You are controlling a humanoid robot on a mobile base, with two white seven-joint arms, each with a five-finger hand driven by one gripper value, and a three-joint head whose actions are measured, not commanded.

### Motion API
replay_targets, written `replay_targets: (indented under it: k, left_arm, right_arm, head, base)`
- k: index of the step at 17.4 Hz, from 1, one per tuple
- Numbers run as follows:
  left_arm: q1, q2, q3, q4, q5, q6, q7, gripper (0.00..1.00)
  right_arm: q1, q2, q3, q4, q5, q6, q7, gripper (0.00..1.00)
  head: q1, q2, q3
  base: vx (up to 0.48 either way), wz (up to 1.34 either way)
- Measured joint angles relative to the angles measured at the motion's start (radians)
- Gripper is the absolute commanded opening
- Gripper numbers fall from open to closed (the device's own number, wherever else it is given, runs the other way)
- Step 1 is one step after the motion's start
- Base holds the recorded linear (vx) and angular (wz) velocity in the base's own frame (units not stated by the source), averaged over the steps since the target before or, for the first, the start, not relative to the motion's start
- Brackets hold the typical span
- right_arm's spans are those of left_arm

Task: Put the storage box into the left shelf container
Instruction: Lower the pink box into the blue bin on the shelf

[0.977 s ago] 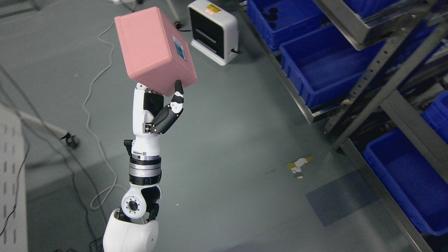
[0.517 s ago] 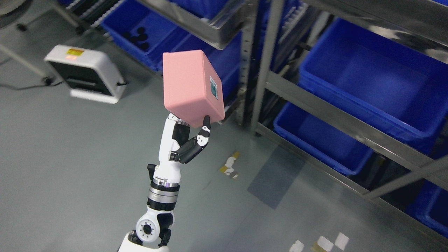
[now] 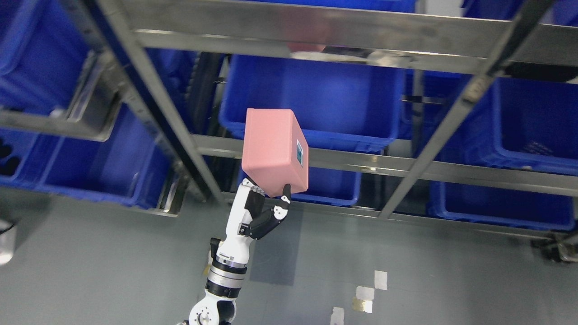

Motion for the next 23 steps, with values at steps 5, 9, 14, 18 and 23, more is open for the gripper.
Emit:
replay_targets:
  k: [5,9,14,18,23]
  left_arm:
    - [-0.007,0.0,0.025,0.04,0.0,0.026,0.0,0.07]
    - [-0.055,0.0,0.094,0.074,0.008,0.116,0.0,0.07]
    - [-0.171,0.0,0.181,0.145,0.027,0.226,0.001,0.07]
    - [-0.308,0.0,0.228,0.26,0.071,0.278,0.002,0.1]
    - [-0.476,0.0,0.242,0.447,0.111,0.292,0.003,0.35]
  right_arm:
    - [0.0,0.0,0.0,0.0,0.0,0.0,0.0,1.0]
    - [0.0,0.0,0.0,0.0,0.0,0.0,0.0,1.0]
    - [0.0,0.0,0.0,0.0,0.0,0.0,0.0,1.0]
    - [0.0,0.0,0.0,0.0,0.0,0.0,0.0,1.0]
    - [0.0,0.0,0.0,0.0,0.0,0.0,0.0,1.0]
  head:
    - [0.0,0.0,0.0]
    - [0.0,0.0,0.0]
    - [0.0,0.0,0.0]
    - [0.0,0.0,0.0]
    - [0.0,-0.001,0.0]
  base:
    - [0.109,-0.41]
    - [0.056,-0.21]
    - [0.006,-0.01]
    - [-0.012,0.04]
    - [-0.003,0.01]
